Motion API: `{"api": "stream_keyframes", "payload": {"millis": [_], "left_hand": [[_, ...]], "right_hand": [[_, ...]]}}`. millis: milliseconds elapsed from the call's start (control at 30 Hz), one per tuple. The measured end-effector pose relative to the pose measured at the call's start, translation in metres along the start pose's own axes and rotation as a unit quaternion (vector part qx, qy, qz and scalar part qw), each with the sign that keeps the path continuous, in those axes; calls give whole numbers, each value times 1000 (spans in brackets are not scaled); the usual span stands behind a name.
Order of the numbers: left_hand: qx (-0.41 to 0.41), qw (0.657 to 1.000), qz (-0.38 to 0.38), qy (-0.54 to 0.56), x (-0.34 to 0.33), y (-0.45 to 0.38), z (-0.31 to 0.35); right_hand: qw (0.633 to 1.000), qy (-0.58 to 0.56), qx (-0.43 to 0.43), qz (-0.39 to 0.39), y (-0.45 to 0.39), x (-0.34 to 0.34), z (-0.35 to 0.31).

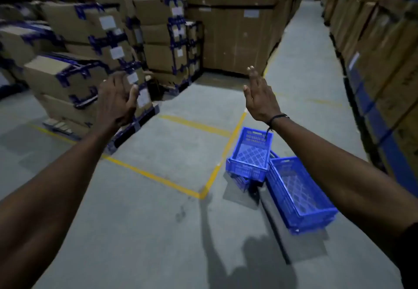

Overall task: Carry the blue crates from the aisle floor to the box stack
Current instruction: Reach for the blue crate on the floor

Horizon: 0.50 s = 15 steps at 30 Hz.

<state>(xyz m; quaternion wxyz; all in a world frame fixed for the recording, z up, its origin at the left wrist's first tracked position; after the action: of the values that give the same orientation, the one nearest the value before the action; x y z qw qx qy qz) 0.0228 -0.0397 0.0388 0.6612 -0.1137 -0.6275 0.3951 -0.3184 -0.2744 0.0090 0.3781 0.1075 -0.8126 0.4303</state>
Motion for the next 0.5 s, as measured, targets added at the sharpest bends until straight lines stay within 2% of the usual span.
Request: {"api": "stream_keyframes", "payload": {"millis": [133, 500], "left_hand": [[37, 997, -69, 16, -79, -18, -20], [3, 978, -197, 67, -326, -108, -47]], "right_hand": [[994, -5, -101, -35, 13, -47, 46], [963, -28, -256, -76, -1, -221, 185]]}}
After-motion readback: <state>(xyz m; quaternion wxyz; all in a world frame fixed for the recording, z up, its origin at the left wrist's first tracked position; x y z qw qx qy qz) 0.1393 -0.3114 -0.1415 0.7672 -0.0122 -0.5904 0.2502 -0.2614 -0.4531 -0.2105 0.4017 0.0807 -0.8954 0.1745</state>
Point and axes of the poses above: each hand's wrist, its own y-axis away from the middle knuckle, its own x-axis out of the back of the hand, z = x × y, the point moved 6 cm from there along -y, towards the middle knuckle, and after that the axes turned 6 degrees about -y, right-handed, at the moved point
